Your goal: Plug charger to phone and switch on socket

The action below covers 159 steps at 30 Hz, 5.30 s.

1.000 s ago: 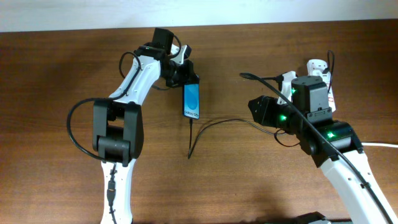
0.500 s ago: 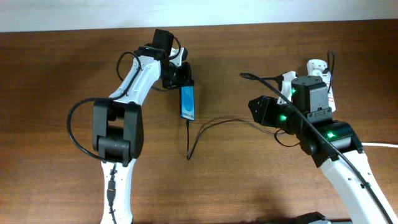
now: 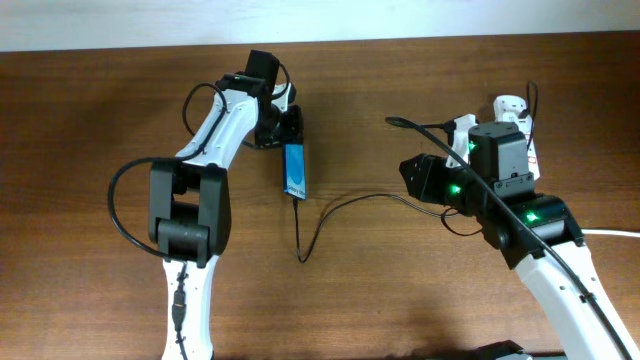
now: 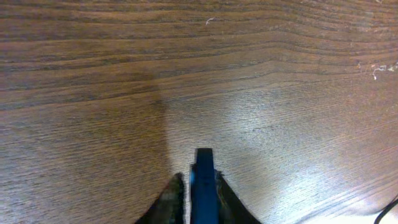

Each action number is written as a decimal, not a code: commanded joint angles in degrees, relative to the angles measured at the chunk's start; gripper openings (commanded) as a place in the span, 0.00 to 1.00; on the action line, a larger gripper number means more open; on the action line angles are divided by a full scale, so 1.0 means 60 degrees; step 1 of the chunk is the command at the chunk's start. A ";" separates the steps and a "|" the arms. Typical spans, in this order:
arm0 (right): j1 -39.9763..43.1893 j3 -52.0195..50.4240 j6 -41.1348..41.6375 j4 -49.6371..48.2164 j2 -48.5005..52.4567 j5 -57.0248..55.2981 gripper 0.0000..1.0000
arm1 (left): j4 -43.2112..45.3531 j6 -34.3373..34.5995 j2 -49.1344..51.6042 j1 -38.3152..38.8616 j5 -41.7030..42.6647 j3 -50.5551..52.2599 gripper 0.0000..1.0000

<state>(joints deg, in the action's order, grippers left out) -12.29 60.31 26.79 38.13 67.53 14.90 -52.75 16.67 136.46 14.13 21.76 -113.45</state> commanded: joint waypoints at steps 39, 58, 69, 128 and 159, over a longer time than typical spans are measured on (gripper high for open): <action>0.0055 0.0127 -0.0076 0.0044 0.0004 -0.0076 0.49 | -0.0801 -0.0040 -0.0073 -0.0058 -0.2386 0.0029 0.42; 0.0055 0.0135 -0.0186 -0.0004 -0.0036 -0.0076 0.49 | -0.1075 -0.0036 -0.0175 -0.0342 -0.2532 -0.0659 0.59; 0.0372 0.1614 -0.0685 0.1723 -0.0659 -0.0506 0.52 | -0.3373 -0.0805 -0.2667 -0.1220 -0.2601 -0.3825 0.60; 0.7479 0.4040 -0.3439 -0.0845 0.8062 0.0357 0.85 | -0.5195 -0.1581 -0.5071 -0.1275 -0.2597 -0.3829 1.00; 0.6732 0.4036 -0.2597 -0.2014 0.9275 -0.0488 0.84 | -0.5195 -0.1581 -0.5071 -0.1275 -0.2597 -0.3832 1.00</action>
<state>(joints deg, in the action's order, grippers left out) 29.30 84.03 11.16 26.68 121.56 11.88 -83.83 7.70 106.65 6.61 6.59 -135.76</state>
